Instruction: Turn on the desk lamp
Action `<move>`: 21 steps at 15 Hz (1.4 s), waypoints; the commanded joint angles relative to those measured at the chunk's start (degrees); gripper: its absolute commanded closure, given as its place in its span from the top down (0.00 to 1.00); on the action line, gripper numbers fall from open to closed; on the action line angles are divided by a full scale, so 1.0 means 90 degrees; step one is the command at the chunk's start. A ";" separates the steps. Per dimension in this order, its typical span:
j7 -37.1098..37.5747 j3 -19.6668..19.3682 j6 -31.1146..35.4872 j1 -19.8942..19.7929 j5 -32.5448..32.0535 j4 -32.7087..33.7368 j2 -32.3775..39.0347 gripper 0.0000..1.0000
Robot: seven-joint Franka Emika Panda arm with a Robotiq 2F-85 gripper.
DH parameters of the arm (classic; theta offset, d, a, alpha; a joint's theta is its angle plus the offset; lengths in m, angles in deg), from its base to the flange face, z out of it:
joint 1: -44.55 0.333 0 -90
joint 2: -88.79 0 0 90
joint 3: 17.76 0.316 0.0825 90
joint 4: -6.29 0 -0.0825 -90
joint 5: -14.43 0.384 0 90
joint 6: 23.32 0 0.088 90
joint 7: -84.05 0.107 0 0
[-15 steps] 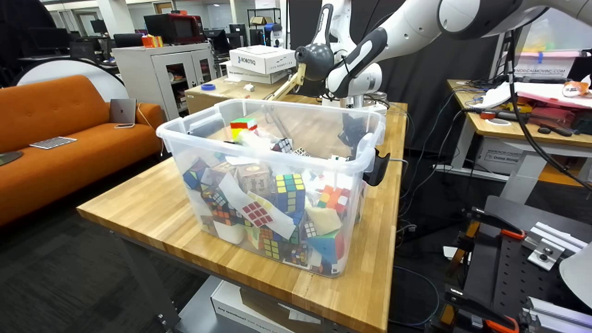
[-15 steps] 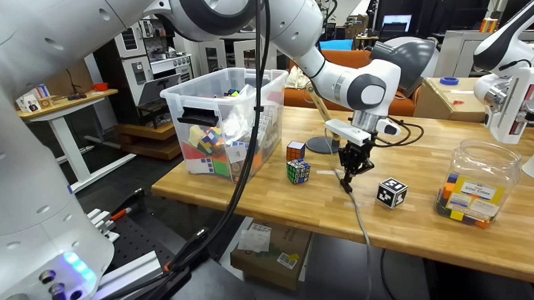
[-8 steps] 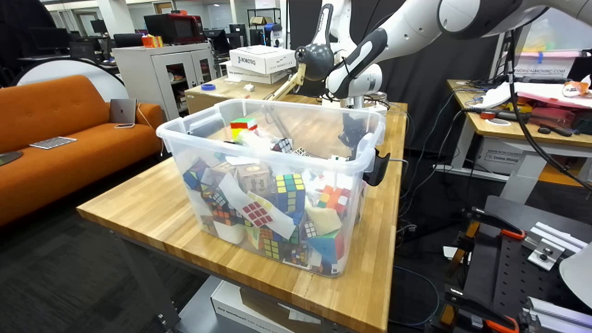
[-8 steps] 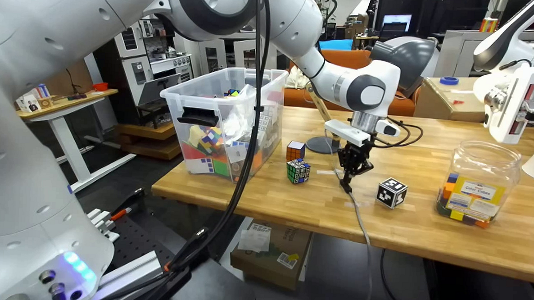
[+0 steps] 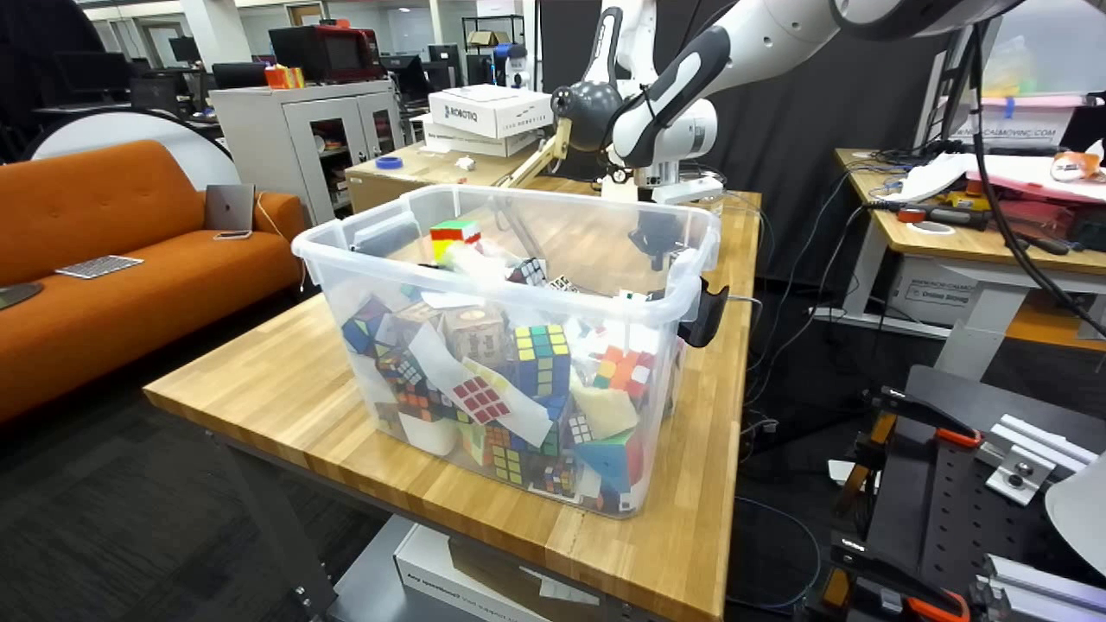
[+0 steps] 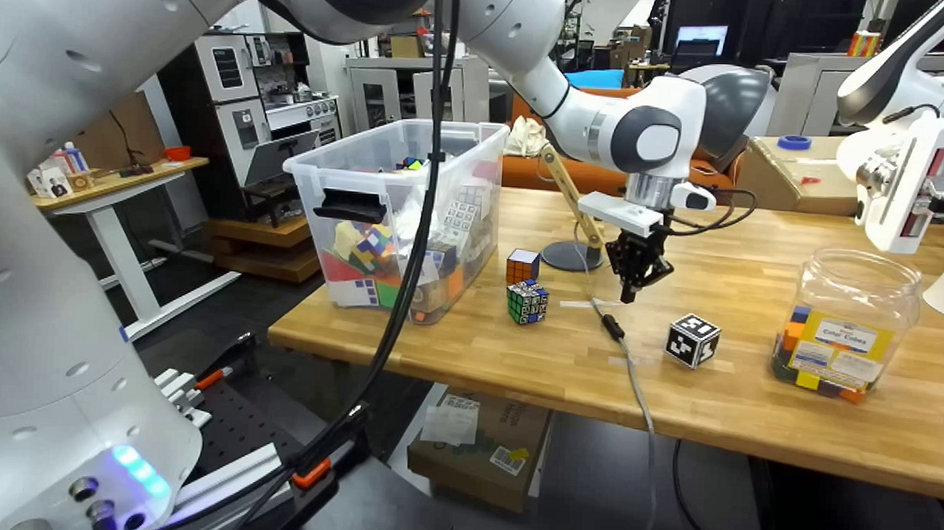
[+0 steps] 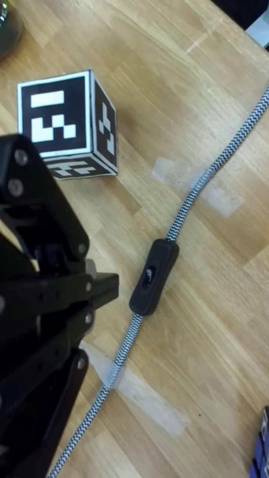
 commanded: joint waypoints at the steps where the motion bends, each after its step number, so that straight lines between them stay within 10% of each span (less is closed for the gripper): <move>1: -0.0185 -0.0071 0.0845 0.0123 -0.0139 -0.1502 -0.1040 0.00; 19: -0.0170 -0.0522 0.4397 0.0794 -0.1554 -0.7949 -0.6060 0.00; 21: -0.0655 -0.0541 0.4182 0.0689 -0.1141 -0.8363 -0.6521 0.27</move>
